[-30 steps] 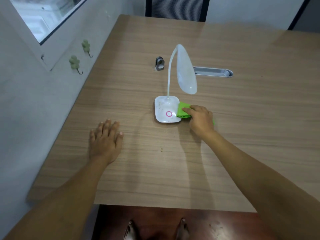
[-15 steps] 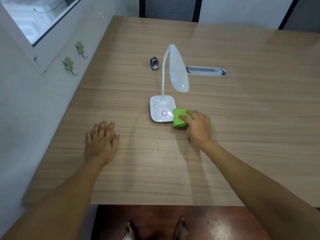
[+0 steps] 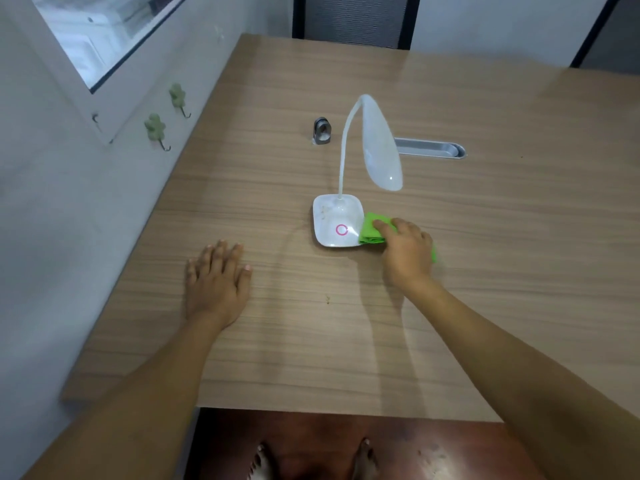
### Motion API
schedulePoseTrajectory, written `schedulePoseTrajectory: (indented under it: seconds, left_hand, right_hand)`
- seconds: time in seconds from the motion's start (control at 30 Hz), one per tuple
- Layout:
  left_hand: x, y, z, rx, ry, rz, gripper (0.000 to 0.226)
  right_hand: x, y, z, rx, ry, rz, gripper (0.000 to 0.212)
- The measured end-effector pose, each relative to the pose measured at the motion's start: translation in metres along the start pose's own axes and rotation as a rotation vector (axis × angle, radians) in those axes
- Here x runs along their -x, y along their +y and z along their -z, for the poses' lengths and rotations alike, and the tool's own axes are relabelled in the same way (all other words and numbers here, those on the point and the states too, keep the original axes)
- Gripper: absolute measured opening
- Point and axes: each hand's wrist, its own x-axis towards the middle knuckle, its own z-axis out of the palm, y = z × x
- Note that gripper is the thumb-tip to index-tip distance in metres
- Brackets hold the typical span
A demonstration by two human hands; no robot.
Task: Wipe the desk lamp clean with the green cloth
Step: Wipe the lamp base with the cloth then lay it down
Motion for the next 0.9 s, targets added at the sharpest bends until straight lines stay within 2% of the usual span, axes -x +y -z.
schedulePoseTrajectory:
  seconds: [0.1, 0.2, 0.33, 0.43, 0.6, 0.7, 0.8, 0.87, 0.9]
  left_hand:
    - [0.0, -0.001, -0.002, -0.001, 0.003, -0.003, 0.06]
    - [-0.001, -0.002, -0.002, 0.004, 0.012, -0.006, 0.061]
    - [-0.001, -0.002, -0.003, 0.006, 0.006, 0.0, 0.059]
    - [-0.001, -0.001, -0.003, 0.022, 0.017, -0.004, 0.058]
    - [-0.001, -0.001, -0.003, 0.031, 0.054, -0.015, 0.057]
    - [0.0, -0.001, -0.003, 0.034, 0.06, -0.013, 0.057]
    - [-0.001, -0.001, -0.003, 0.027, 0.055, -0.009, 0.059]
    - [-0.001, -0.002, -0.003, 0.035, 0.054, -0.005, 0.059]
    - [-0.001, -0.002, -0.003, 0.034, 0.052, -0.002, 0.059]
  right_hand:
    - [-0.008, -0.028, 0.005, -0.019, 0.132, 0.13, 0.042]
    - [-0.021, -0.065, 0.007, 0.08, 0.139, 0.265, 0.015]
    - [-0.032, -0.09, 0.002, 0.194, -0.04, 0.245, 0.014]
    - [-0.024, -0.102, -0.009, 0.207, -0.13, 0.267, 0.027]
    - [0.005, -0.125, -0.007, 0.15, -0.179, 0.372, 0.024]
    - [-0.01, -0.127, 0.003, 0.104, -0.162, 0.409, 0.02]
    - [-0.039, -0.128, 0.017, 0.193, -0.081, 0.283, 0.025]
    - [-0.052, -0.129, 0.022, 0.242, -0.171, 0.198, 0.02]
    - [-0.055, -0.129, 0.018, 0.227, -0.227, 0.198, 0.025]
